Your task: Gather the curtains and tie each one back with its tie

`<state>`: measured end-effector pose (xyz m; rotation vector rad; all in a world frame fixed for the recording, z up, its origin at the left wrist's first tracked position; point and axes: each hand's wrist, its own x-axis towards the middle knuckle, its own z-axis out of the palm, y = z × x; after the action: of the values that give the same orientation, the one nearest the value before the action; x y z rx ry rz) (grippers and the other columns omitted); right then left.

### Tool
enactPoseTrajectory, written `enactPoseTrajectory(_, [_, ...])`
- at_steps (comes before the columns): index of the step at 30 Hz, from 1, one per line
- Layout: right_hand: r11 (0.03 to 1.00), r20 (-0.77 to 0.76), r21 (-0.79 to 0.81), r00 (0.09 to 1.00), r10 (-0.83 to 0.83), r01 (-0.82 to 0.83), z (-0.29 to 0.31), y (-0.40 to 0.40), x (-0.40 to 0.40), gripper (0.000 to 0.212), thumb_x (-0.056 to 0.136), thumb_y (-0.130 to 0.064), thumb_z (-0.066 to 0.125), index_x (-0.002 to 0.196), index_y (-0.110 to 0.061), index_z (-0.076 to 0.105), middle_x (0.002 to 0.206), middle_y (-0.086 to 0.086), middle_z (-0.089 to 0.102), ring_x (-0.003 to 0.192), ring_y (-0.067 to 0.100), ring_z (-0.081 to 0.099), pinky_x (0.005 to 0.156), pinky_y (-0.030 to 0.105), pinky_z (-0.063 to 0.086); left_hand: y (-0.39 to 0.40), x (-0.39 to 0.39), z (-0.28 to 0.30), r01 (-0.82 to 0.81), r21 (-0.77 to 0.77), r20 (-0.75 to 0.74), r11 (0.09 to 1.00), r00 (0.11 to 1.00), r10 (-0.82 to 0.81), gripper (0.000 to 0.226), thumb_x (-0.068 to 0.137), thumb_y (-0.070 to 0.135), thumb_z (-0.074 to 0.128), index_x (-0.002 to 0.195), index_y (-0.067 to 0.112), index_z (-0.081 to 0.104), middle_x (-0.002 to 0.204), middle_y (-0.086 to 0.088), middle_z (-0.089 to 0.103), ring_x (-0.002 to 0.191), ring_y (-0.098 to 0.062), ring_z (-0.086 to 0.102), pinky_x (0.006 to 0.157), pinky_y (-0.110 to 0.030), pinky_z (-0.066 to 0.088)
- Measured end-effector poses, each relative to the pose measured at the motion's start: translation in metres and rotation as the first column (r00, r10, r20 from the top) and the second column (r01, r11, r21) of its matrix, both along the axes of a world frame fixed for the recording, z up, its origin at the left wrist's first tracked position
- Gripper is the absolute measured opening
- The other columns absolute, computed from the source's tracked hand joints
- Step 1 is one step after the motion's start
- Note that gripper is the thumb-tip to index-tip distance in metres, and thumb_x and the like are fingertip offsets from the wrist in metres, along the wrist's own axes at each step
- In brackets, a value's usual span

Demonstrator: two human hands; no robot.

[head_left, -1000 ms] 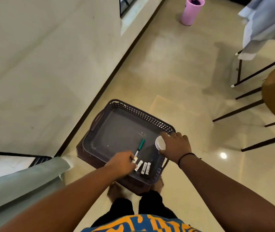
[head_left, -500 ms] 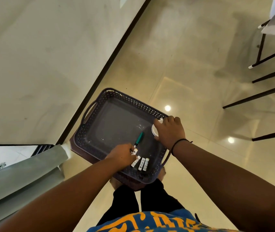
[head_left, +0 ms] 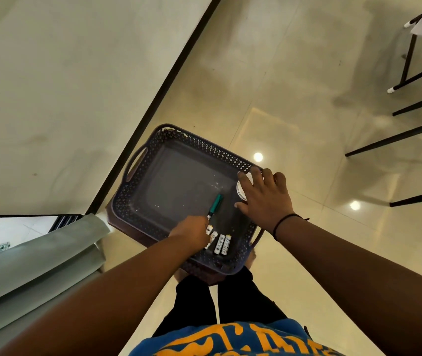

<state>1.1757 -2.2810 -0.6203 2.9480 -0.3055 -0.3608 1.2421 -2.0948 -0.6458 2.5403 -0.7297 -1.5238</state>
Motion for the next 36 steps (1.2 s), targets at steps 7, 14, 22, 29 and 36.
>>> enactPoseTrajectory(7, [0.999, 0.039, 0.030, 0.999, 0.019, -0.020, -0.010, -0.002, -0.028, 0.057, 0.067, -0.043, 0.070, 0.113, -0.015, 0.055, 0.120, 0.014, 0.057, 0.103, 0.036, 0.054, 0.088, 0.046, 0.036, -0.001, -0.008, -0.006, 0.019, -0.011, 0.066, 1.000, 0.998, -0.018, 0.027, 0.089, 0.022, 0.061, 0.112, 0.010, 0.054, 0.116, -0.013, 0.059, 0.105, -0.032, 0.059, 0.086, -0.040, 0.050])
enactPoseTrajectory(14, [1.000, 0.037, 0.024, 0.999, -0.016, 0.016, -0.010, -0.005, -0.029, 0.053, 0.068, -0.041, 0.068, 0.112, -0.014, 0.058, 0.119, 0.012, 0.058, 0.104, 0.035, 0.054, 0.087, 0.045, 0.035, 0.005, -0.007, -0.011, -0.009, -0.014, 0.036, 1.000, 0.999, 0.009, 0.037, 0.087, 0.026, 0.066, 0.117, 0.011, 0.053, 0.117, -0.014, 0.060, 0.105, -0.031, 0.059, 0.090, -0.041, 0.050])
enactPoseTrajectory(22, [0.999, 0.042, 0.035, 0.999, 0.020, -0.022, -0.009, 0.002, -0.029, 0.053, 0.068, -0.040, 0.070, 0.112, -0.013, 0.057, 0.117, 0.013, 0.058, 0.102, 0.037, 0.055, 0.086, 0.047, 0.040, 0.016, -0.012, -0.010, -0.024, -0.035, 0.033, 0.999, 0.999, 0.025, 0.027, 0.087, 0.033, 0.063, 0.108, 0.015, 0.058, 0.109, -0.010, 0.064, 0.096, -0.027, 0.060, 0.085, -0.038, 0.052])
enactPoseTrajectory(29, [0.997, 0.032, 0.039, 0.997, 0.063, -0.064, 0.000, 0.009, -0.032, 0.058, 0.066, -0.042, 0.073, 0.115, -0.014, 0.059, 0.117, 0.013, 0.059, 0.105, 0.037, 0.055, 0.087, 0.048, 0.043, 0.023, -0.016, 0.011, -0.033, -0.093, 0.120, 0.995, 0.992, 0.044, 0.027, 0.095, 0.038, 0.042, 0.103, 0.019, 0.060, 0.101, -0.004, 0.065, 0.091, -0.024, 0.061, 0.079, -0.038, 0.053])
enactPoseTrajectory(36, [0.980, -0.017, 0.088, 0.983, 0.180, -0.178, 0.008, 0.014, -0.034, 0.070, 0.060, -0.047, 0.076, 0.121, -0.015, 0.061, 0.125, 0.015, 0.060, 0.117, 0.040, 0.055, 0.093, 0.054, 0.044, 0.031, -0.021, 0.039, -0.020, -0.133, 0.294, 0.991, 0.954, 0.059, 0.030, 0.095, 0.039, 0.043, 0.105, 0.017, 0.061, 0.110, -0.007, 0.060, 0.105, -0.027, 0.055, 0.087, -0.039, 0.048])
